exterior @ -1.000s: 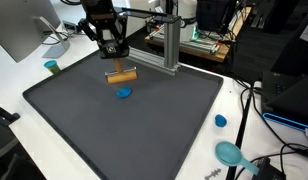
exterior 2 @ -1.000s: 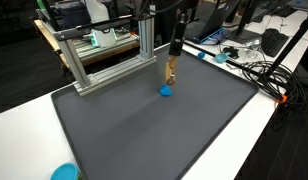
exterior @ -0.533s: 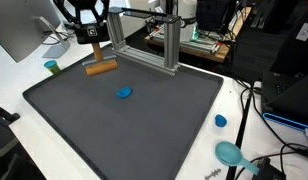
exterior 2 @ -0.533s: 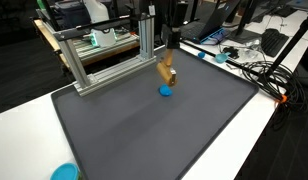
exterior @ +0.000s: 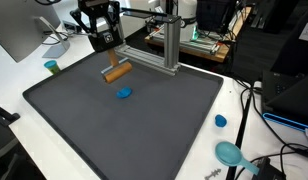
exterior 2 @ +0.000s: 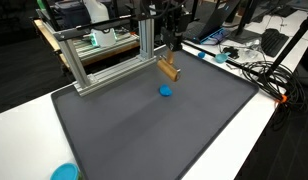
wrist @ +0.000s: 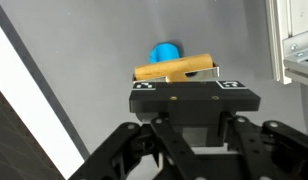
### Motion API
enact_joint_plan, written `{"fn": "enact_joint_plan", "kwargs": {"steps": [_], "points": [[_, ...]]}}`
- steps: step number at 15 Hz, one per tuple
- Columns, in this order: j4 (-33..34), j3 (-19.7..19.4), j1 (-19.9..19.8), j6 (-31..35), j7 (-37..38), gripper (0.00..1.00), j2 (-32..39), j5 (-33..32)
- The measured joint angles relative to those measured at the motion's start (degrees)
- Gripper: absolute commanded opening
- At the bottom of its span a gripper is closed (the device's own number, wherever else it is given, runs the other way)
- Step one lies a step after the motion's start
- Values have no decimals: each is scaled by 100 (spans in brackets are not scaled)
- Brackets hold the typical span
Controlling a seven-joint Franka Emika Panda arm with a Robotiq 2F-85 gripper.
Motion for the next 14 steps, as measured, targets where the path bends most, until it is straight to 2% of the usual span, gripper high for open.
{"fn": "enact_joint_plan", "kwargs": {"steps": [14], "points": [[-60, -2, -5, 541, 8, 22, 689, 50]]}}
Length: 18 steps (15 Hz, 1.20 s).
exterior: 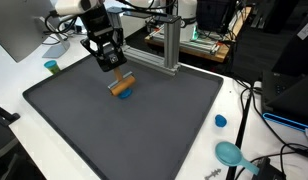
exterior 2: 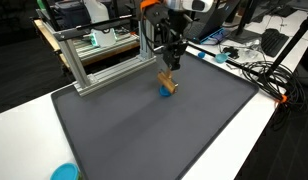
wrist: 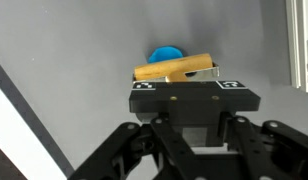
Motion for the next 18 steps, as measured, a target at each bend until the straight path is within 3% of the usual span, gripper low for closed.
{"fn": "enact_joint_plan", "kwargs": {"steps": [11, 12, 16, 17, 18], "points": [[-213, -11, -52, 363, 2, 22, 108, 8], [-230, -11, -52, 400, 18, 47, 112, 8], [-250, -11, -54, 432, 62, 47, 115, 8], [-250, -11, -54, 434, 64, 22, 117, 8], [-251, -11, -54, 435, 65, 22, 117, 8]]}}
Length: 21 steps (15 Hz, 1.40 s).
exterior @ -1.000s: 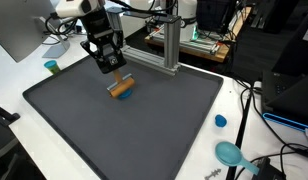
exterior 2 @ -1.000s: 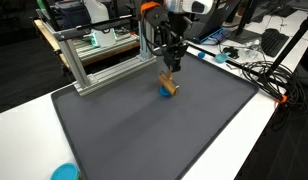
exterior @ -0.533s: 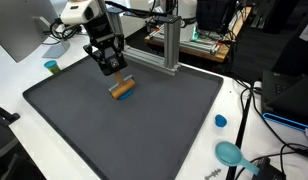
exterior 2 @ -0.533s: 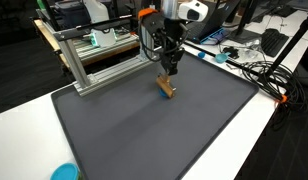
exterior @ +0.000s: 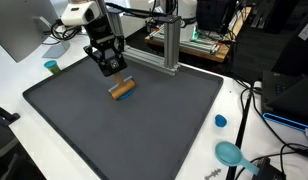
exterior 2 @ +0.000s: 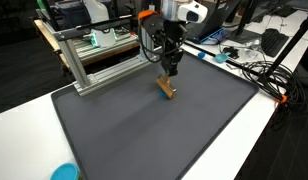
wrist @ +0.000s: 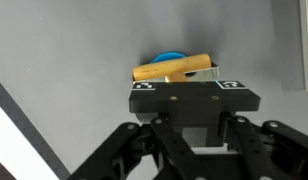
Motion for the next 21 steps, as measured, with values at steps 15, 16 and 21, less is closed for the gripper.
{"fn": "enact_joint_plan", "kwargs": {"steps": [15, 16, 21], "points": [[-41, 127, -402, 186, -653, 22, 96, 662], [-52, 127, -455, 186, -735, 22, 97, 763], [-249, 66, -269, 388, -513, 22, -41, 393]]}}
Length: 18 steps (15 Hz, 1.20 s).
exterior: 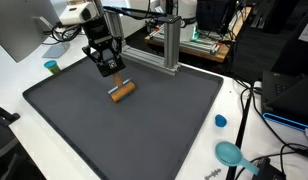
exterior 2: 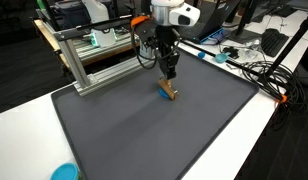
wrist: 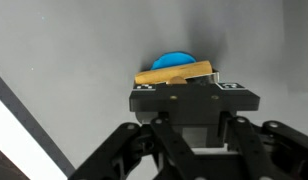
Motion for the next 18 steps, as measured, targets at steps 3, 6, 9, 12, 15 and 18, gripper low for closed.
{"fn": "enact_joint_plan", "kwargs": {"steps": [3, 6, 9, 12, 15, 18], "points": [[-251, -130, 341, 206, 676, 22, -179, -778], [-428, -261, 484, 252, 1176, 22, -209, -1533], [-452, -281, 504, 254, 1318, 22, -191, -1958], [-449, -270, 496, 250, 1326, 22, -197, -1903], [-470, -202, 343, 237, 1192, 22, -259, -1407], [-507, -199, 261, 93, 1193, 22, -373, -1141]]}}
